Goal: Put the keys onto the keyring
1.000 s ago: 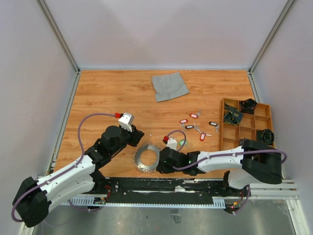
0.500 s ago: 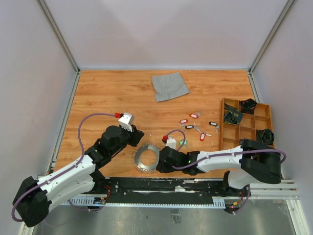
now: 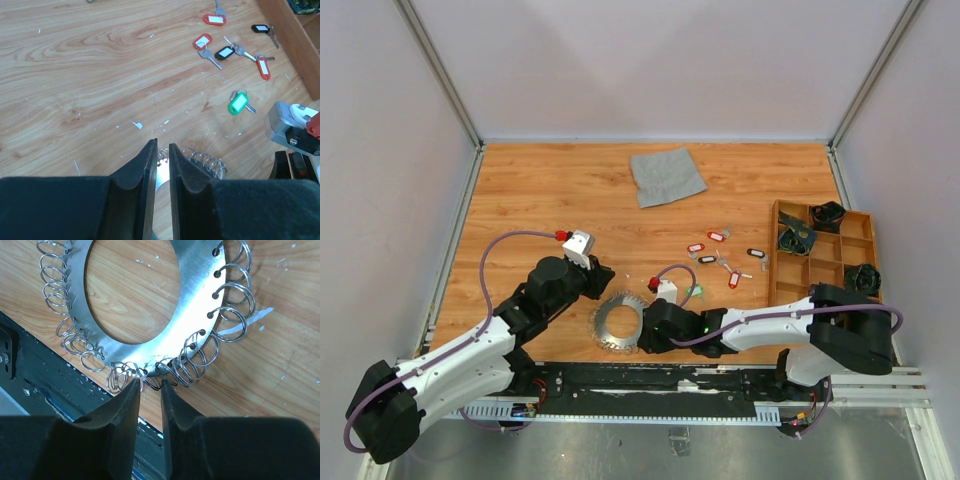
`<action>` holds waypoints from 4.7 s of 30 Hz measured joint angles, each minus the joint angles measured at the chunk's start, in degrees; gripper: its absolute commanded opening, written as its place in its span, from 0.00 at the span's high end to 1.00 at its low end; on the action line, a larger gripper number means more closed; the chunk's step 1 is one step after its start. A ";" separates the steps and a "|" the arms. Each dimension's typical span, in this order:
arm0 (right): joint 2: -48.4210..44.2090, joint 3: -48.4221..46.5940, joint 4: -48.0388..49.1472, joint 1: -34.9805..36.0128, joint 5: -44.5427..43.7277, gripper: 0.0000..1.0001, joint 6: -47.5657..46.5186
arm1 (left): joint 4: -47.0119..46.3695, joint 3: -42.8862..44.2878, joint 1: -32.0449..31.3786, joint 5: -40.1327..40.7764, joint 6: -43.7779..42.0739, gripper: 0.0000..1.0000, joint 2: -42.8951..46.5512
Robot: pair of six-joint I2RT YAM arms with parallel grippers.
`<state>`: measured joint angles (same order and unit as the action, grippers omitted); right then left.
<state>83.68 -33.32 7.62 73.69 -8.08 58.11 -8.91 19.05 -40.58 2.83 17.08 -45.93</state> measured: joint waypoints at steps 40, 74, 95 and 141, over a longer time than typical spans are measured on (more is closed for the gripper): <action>-2.29 -3.21 0.94 0.00 -0.24 1.00 -25.05 | -0.66 0.02 0.00 -2.56 -0.33 0.78 1.90; -43.19 -1.60 8.41 0.00 7.98 1.00 -65.64 | 4.46 29.33 0.00 -35.69 -6.56 0.75 7.34; -39.41 -7.78 18.58 0.00 17.81 1.00 -68.35 | -3.17 31.56 0.00 -46.53 -2.23 0.74 7.80; -34.42 -10.23 30.18 0.00 19.43 0.99 -65.05 | -9.46 28.94 -0.17 -48.02 3.02 0.76 5.99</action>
<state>49.25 -43.55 37.80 73.69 11.35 -6.94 -18.37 47.99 -40.75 -45.19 20.10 -39.94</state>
